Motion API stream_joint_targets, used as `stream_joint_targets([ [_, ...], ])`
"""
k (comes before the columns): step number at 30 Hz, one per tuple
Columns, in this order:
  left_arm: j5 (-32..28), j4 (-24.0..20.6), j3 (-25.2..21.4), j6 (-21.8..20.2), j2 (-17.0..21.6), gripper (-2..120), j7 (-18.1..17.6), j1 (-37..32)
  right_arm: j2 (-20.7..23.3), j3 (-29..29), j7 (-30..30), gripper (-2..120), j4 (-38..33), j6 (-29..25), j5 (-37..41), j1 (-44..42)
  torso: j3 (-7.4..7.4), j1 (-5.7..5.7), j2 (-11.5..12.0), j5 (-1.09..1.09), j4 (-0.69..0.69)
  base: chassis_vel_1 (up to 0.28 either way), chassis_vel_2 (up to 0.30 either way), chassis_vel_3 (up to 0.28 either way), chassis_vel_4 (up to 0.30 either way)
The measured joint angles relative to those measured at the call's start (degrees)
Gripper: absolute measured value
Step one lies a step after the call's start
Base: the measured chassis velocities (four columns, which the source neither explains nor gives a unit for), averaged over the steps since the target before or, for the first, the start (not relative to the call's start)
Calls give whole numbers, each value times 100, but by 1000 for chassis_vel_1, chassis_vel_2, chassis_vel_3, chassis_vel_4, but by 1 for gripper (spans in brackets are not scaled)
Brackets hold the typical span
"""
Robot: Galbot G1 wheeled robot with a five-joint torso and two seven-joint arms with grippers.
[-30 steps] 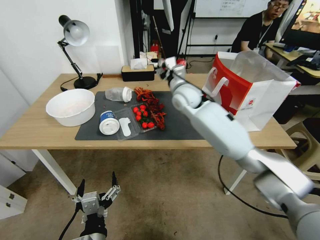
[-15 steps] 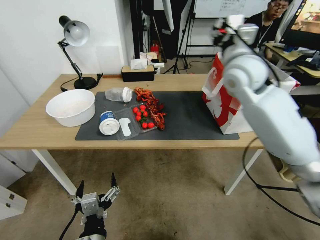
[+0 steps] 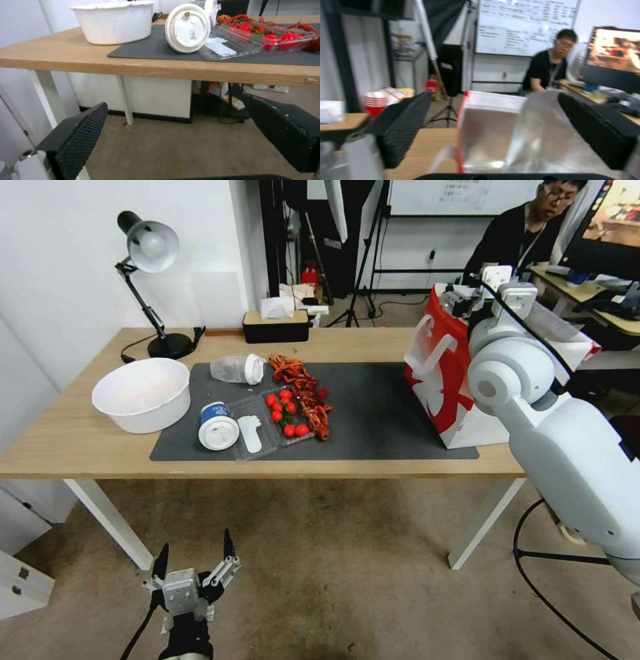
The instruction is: Pick up the trash from the table and place it into the takeout bag.
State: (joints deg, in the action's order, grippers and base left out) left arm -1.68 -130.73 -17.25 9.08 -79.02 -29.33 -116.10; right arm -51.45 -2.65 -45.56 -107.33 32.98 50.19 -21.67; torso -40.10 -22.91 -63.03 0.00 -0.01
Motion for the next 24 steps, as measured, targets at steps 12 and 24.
stream_joint_targets([
  [12,52,-122,-6,15,-18,100,10,-115,87,43,744,100,-665,-590,353,-307,0,-1,0,-1,2,0,0,0,0],
  [24,37,-82,18,57,-3,100,44,-43,813,-785,2212,100,-1975,-2108,-375,-3164,0,0,0,0,1,0,0,0,0],
])
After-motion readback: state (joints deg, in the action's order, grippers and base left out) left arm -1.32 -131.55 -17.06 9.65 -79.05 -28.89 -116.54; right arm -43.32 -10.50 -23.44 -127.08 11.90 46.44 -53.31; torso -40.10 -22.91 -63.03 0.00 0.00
